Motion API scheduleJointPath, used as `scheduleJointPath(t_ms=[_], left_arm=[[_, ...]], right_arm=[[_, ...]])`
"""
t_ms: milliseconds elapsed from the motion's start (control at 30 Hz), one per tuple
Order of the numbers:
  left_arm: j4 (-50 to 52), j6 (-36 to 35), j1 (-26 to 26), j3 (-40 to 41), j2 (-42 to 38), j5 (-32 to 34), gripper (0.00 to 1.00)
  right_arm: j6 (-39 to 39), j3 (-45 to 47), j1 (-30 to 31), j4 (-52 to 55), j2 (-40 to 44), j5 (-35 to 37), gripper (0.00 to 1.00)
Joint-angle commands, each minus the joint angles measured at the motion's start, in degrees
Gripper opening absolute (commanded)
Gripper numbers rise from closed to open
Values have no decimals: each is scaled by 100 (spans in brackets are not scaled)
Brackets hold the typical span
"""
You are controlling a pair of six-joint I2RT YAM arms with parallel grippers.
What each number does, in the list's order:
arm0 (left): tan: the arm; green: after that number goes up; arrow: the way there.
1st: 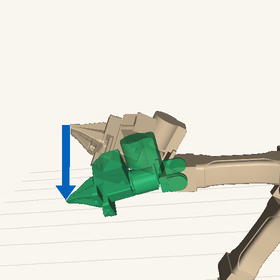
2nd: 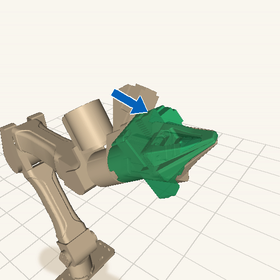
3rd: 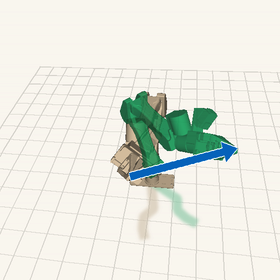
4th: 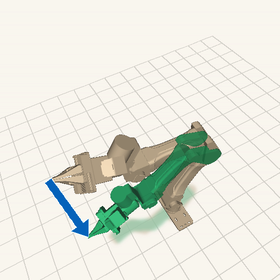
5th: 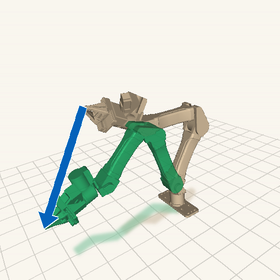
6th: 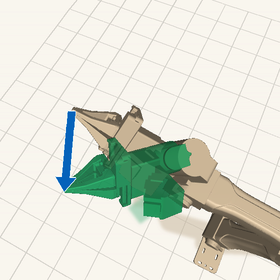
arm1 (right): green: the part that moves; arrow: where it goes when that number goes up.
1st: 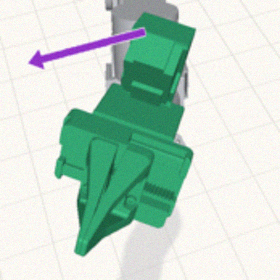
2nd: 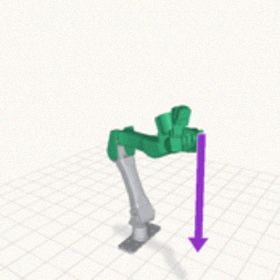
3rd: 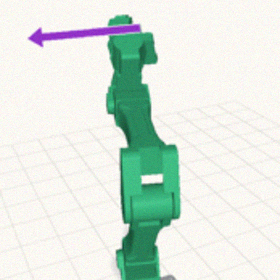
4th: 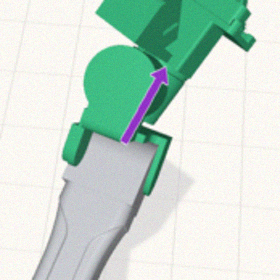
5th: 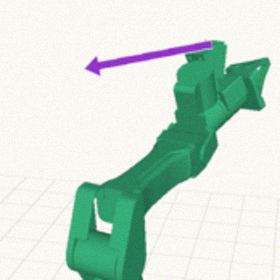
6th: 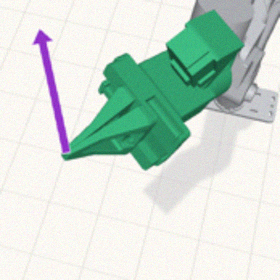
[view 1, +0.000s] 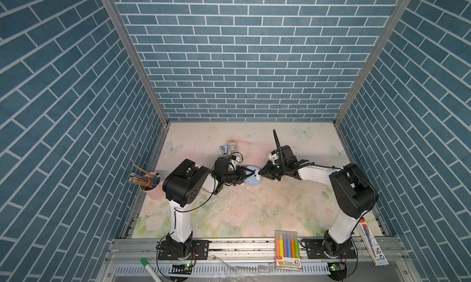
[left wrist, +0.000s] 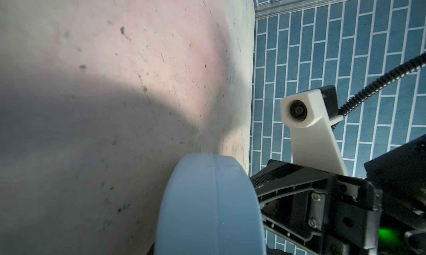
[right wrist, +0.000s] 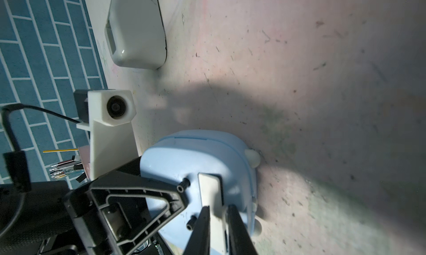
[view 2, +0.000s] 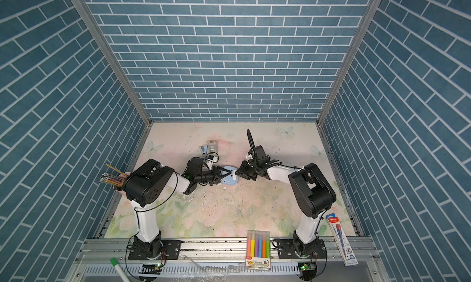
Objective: Insert the battery into the alarm
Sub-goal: Install the cover on the alarm.
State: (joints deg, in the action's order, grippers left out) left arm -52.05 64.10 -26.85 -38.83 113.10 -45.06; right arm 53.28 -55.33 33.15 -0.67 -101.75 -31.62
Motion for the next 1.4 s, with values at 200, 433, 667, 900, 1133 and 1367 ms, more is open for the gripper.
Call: scheduleJointPath(t_ms=[200, 433, 667, 900, 1133, 1367], left_arm=[[297, -55, -125, 151, 227, -86, 2], [-2384, 1668, -15, 479, 951, -279, 2], [-2318, 1546, 8, 567, 1129, -137, 2], [-2295, 1500, 39, 629, 1118, -108, 2], [-2271, 1472, 82, 666, 1179, -3, 2], [-2156, 1372, 120, 753, 1205, 162, 2]], right_arm=[[-351, -297, 287, 719, -128, 341, 19], [-461, -502, 324, 1234, 127, 569, 20], [-643, -853, 316, 1913, 73, 839, 27], [-698, -1027, 311, 2114, 145, 1006, 31], [-855, -1133, 366, 2312, 363, 1159, 24], [-1128, -1341, 599, 2681, 230, 1707, 0]])
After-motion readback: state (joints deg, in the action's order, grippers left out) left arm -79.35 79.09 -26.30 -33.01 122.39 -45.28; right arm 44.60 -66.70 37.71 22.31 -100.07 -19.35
